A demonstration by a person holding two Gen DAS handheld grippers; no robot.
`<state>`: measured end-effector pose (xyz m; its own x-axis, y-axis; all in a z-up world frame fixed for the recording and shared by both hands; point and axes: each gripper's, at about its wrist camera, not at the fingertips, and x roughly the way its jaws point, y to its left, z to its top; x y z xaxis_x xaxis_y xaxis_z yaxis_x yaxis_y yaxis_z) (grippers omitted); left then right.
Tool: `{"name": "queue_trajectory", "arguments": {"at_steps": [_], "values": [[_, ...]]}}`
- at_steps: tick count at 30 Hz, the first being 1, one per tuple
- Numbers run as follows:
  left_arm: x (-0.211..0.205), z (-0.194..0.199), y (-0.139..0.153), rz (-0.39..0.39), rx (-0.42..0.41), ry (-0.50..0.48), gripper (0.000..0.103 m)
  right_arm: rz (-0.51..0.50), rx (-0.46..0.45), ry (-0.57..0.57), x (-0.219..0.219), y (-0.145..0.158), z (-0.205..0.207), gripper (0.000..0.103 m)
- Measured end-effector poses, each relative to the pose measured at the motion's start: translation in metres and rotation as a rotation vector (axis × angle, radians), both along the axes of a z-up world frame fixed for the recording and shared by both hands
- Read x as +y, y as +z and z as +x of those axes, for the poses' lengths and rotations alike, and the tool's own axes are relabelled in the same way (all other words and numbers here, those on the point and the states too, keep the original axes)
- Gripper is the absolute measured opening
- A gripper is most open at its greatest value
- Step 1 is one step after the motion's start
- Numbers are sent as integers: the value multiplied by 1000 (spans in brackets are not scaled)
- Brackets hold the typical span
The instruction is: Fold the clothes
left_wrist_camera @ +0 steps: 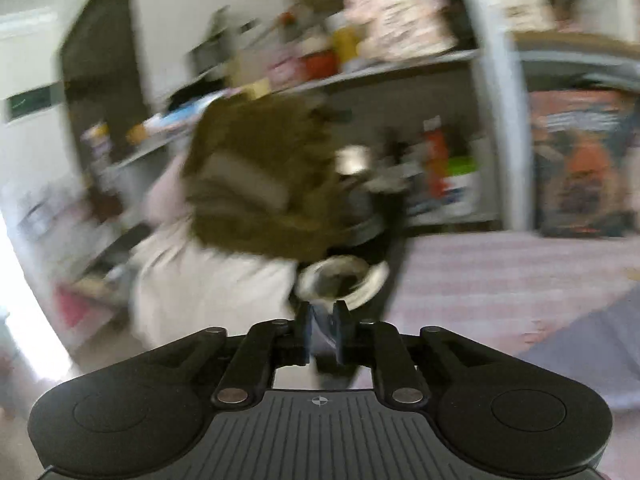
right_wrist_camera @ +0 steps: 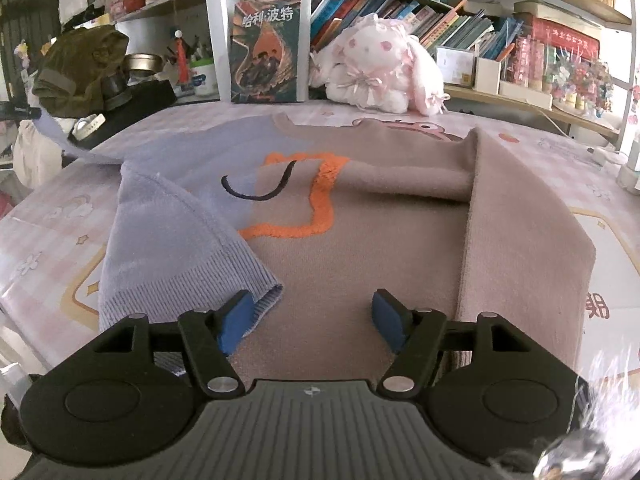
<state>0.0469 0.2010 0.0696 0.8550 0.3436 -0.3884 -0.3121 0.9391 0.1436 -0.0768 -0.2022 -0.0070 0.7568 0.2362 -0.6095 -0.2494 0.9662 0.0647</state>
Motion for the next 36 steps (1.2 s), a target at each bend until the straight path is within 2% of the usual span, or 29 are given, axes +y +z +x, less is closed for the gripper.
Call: {"name": "queue_trajectory", "arguments": {"at_steps": [3,4,6,8,10,12,15,17,18,20,22,24,27,28,32,33,36], "values": [[6,3,-8,-1,18,55,16,-4,0,1,0,0,1,68],[-9,-6,-8,-12,3,-12,17,-3,1,2,0,0,1,68],[-36,-27,-9,-31,-5,-154,29,-3,0,5,-1,0,1,68],[-71,-50,-14,-57,12,-329,30,-4,0,2,0,0,0,68],[-100,-78,-21,-128,42,-480,30,-6,0,1,1,0,0,68],[-123,-101,-29,-211,68,-574,31,-8,0,1,2,-1,0,68],[-152,-128,-40,-283,112,-659,33,-7,-3,7,2,-1,-2,68],[-162,-143,-44,-330,130,-691,35,2,-10,8,-1,-2,-5,67],[-165,-145,-47,-353,137,-694,40,4,-13,6,-2,-2,-6,67],[-163,-148,-53,-403,156,-688,45,4,-20,-21,-5,0,-9,56],[-158,-148,-60,-465,186,-675,45,25,-32,-44,-12,4,-12,47],[-154,-145,-67,-538,215,-656,45,52,-46,-65,-20,8,-14,47],[-153,-137,-76,-657,241,-632,45,27,-46,-53,-22,10,-15,46],[-156,-136,-75,-653,232,-632,45,21,-35,-47,-22,9,-15,45],[-189,-126,-61,-489,197,-710,48,13,-34,-30,-20,-1,-19,45],[-202,-122,-60,-438,213,-745,52,7,-37,-27,-20,-1,-19,45],[-247,-111,-62,-244,263,-837,53,3,-41,-22,-21,-2,-20,46]]}}
